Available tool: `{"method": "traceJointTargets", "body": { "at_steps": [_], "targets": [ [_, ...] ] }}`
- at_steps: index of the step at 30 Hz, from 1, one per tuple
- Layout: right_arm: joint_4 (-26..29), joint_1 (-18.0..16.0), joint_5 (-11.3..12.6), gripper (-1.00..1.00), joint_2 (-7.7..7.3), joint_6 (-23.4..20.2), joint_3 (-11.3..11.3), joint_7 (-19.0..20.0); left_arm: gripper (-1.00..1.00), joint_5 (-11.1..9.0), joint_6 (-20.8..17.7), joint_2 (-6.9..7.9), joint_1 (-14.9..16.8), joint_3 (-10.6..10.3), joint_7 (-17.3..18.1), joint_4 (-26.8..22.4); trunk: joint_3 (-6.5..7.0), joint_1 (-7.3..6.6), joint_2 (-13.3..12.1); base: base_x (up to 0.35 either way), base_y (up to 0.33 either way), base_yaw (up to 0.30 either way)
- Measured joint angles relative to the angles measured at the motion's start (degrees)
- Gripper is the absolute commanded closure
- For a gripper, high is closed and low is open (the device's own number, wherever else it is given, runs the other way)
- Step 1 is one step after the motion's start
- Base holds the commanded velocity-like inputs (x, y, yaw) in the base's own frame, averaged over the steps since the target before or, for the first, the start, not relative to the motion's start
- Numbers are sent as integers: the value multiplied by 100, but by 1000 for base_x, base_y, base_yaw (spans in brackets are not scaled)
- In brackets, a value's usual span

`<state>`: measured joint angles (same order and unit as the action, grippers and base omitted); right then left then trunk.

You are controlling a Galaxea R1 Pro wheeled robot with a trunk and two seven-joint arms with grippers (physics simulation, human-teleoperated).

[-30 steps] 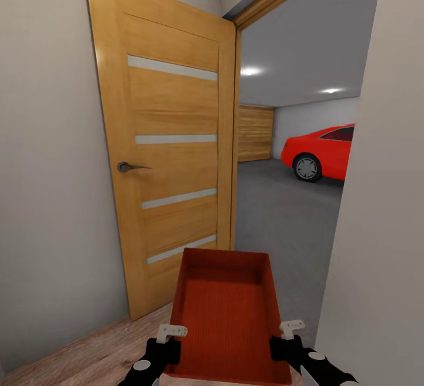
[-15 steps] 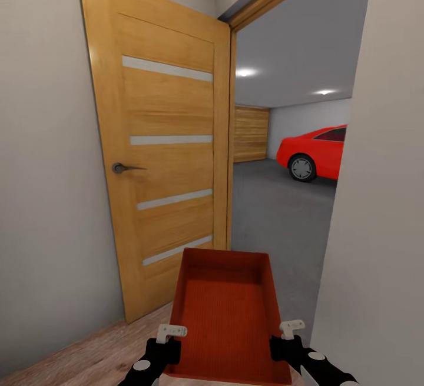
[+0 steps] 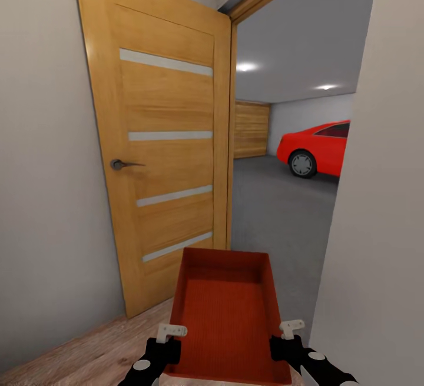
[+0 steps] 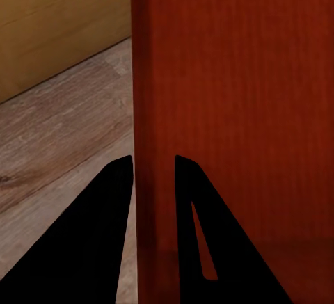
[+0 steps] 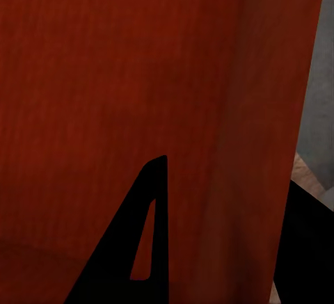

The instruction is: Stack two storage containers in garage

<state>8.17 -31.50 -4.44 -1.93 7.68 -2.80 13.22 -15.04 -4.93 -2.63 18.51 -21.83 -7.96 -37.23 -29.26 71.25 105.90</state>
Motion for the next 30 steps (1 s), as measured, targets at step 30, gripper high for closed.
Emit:
{"method": "traceJointTargets", "body": {
  "at_steps": [30],
  "targets": [
    [0,0,0,100,0,-6,4,-2,100,-6,1,-1,1,-1,1,8,-175,0,0,64,64,-161]
  ]
}}
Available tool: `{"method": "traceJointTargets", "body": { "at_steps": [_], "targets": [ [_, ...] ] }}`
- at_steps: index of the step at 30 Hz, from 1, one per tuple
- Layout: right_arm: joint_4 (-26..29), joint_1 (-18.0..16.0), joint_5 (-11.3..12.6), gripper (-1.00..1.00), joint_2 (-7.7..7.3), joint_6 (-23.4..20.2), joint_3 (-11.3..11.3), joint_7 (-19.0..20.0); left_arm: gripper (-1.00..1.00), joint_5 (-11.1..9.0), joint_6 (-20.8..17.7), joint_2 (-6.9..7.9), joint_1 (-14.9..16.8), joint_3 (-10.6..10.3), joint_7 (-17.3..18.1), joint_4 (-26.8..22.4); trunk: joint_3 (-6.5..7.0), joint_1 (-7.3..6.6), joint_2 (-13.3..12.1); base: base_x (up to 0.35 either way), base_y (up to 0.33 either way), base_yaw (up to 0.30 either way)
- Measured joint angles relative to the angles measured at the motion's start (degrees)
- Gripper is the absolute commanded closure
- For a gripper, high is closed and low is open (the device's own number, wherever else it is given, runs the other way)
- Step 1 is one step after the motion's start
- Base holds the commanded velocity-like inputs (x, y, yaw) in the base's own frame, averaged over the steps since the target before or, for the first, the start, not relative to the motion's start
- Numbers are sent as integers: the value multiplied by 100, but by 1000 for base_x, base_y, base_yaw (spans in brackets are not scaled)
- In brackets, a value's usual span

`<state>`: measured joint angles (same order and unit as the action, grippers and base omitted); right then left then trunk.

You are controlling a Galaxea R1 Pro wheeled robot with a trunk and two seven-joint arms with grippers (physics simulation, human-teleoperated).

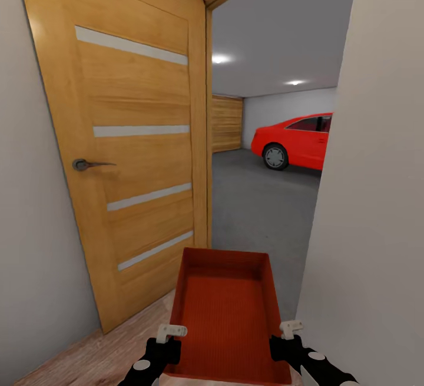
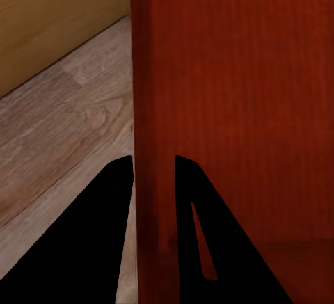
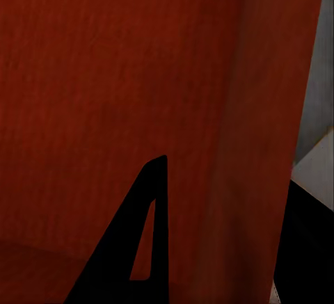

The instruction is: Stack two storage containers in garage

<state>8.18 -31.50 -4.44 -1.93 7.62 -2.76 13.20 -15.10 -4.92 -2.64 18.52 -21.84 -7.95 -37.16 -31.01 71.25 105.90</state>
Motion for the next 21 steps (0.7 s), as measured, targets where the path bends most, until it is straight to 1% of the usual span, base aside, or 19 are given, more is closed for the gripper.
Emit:
{"method": "traceJointTargets", "body": {
  "at_steps": [5,10,17,21],
  "targets": [
    [0,0,0,100,0,1,-1,0,100,0,0,0,0,0,0,-1,12,0,0,0,0,-261],
    [0,0,-6,100,1,-14,-3,2,100,-9,-5,0,-1,0,1,6,14,-1,0,40,0,-57],
    [0,0,-9,100,1,-28,0,0,100,-8,-8,-2,0,2,4,18,14,-3,0,294,5,-4],
    [0,1,-9,100,0,-29,0,2,100,-10,-10,-3,0,4,2,17,14,-3,0,268,174,0]
  ]
}}
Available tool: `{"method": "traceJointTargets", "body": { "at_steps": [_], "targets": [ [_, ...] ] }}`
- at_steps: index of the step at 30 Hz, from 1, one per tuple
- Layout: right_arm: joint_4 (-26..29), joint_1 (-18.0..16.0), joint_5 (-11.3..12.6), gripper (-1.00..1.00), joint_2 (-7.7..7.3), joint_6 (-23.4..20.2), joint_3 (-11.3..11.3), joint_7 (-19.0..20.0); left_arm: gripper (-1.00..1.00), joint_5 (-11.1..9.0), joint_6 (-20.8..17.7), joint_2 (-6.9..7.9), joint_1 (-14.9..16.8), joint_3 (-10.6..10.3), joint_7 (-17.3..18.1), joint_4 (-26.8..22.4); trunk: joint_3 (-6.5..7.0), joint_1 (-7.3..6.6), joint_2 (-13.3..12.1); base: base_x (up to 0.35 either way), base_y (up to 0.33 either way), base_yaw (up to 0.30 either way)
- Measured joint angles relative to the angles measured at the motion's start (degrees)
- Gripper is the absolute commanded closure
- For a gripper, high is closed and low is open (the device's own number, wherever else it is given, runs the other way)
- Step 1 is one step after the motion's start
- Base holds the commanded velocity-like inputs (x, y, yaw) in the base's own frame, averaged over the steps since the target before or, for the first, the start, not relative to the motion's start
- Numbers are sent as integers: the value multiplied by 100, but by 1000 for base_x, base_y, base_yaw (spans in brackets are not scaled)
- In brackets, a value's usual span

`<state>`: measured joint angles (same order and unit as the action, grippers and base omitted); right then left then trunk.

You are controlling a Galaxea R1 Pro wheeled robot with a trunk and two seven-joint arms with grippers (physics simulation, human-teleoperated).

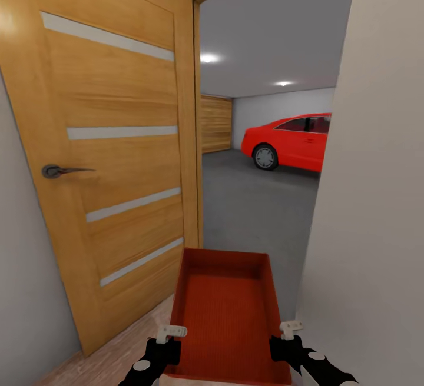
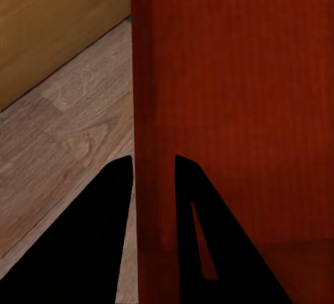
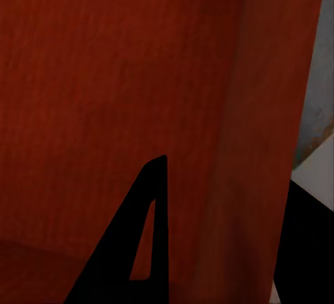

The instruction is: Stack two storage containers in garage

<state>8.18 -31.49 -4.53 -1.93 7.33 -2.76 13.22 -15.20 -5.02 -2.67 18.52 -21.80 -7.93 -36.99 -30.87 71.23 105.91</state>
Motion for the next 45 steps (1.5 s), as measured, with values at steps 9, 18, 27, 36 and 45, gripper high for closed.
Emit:
{"method": "traceJointTargets", "body": {
  "at_steps": [9,18,27,36,45],
  "targets": [
    [0,0,1,100,0,3,1,0,100,-3,2,2,0,-2,0,-2,0,2,0,156,221,0],
    [0,0,7,100,0,18,3,-2,100,12,11,1,1,-3,1,-3,18,3,0,3,9,-81],
    [0,0,7,100,-1,18,2,-2,100,13,11,1,1,-2,0,-4,78,3,0,0,4,-205],
    [0,0,1,100,0,-3,2,0,100,-1,-1,-2,0,2,-1,2,100,3,0,0,257,-52],
    [0,0,7,100,-1,12,3,-1,100,8,8,1,1,-3,1,-1,110,2,0,27,223,-76]
  ]
}}
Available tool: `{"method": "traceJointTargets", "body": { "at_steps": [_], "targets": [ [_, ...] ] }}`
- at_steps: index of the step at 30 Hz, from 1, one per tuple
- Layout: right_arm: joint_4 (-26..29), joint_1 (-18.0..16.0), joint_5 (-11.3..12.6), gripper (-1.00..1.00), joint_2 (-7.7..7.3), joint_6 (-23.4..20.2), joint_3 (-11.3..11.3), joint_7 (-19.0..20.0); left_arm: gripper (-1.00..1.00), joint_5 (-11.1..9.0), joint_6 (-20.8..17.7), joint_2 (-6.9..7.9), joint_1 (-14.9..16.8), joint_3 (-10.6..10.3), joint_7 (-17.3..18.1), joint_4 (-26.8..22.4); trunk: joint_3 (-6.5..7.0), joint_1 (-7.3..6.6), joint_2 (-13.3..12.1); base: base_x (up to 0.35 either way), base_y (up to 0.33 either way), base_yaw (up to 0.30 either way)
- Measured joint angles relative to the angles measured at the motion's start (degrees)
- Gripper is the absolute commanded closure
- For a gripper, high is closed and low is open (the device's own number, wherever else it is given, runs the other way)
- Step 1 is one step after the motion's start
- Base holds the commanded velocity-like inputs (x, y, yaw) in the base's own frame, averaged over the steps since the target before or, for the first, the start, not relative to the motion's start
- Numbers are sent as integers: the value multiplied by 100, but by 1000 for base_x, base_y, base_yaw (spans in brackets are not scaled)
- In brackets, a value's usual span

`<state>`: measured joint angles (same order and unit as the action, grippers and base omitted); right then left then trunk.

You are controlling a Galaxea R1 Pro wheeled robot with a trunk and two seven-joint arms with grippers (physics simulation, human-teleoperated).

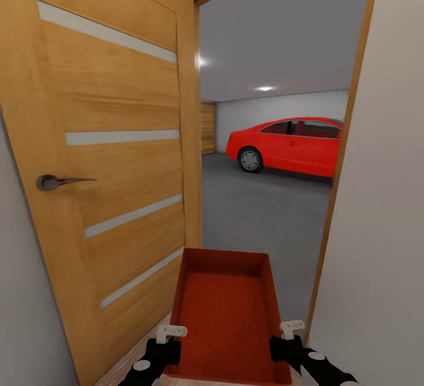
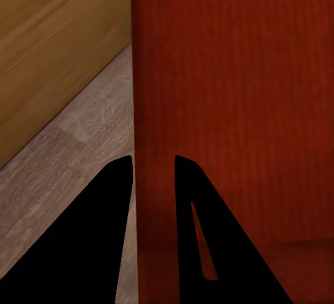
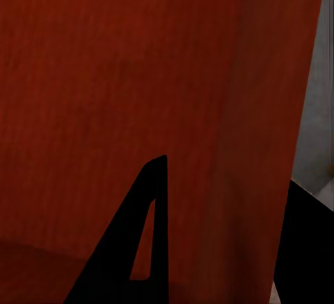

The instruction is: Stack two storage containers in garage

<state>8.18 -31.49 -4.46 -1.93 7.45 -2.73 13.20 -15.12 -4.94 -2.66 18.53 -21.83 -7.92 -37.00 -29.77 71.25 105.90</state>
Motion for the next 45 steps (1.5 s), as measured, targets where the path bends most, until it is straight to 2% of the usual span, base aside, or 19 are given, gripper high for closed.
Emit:
{"method": "traceJointTargets", "body": {
  "at_steps": [7,18,45],
  "targets": [
    [-1,-1,1,100,0,8,-2,1,100,1,2,1,-1,-1,-1,-7,-2,0,0,1,2,-26],
    [0,0,1,100,0,8,-2,1,100,1,2,1,-1,-1,-1,-8,-95,0,0,0,0,-21],
    [0,0,3,100,1,-8,3,1,100,-9,-6,1,-1,1,-1,-2,-286,-1,0,21,19,-165]
  ]
}}
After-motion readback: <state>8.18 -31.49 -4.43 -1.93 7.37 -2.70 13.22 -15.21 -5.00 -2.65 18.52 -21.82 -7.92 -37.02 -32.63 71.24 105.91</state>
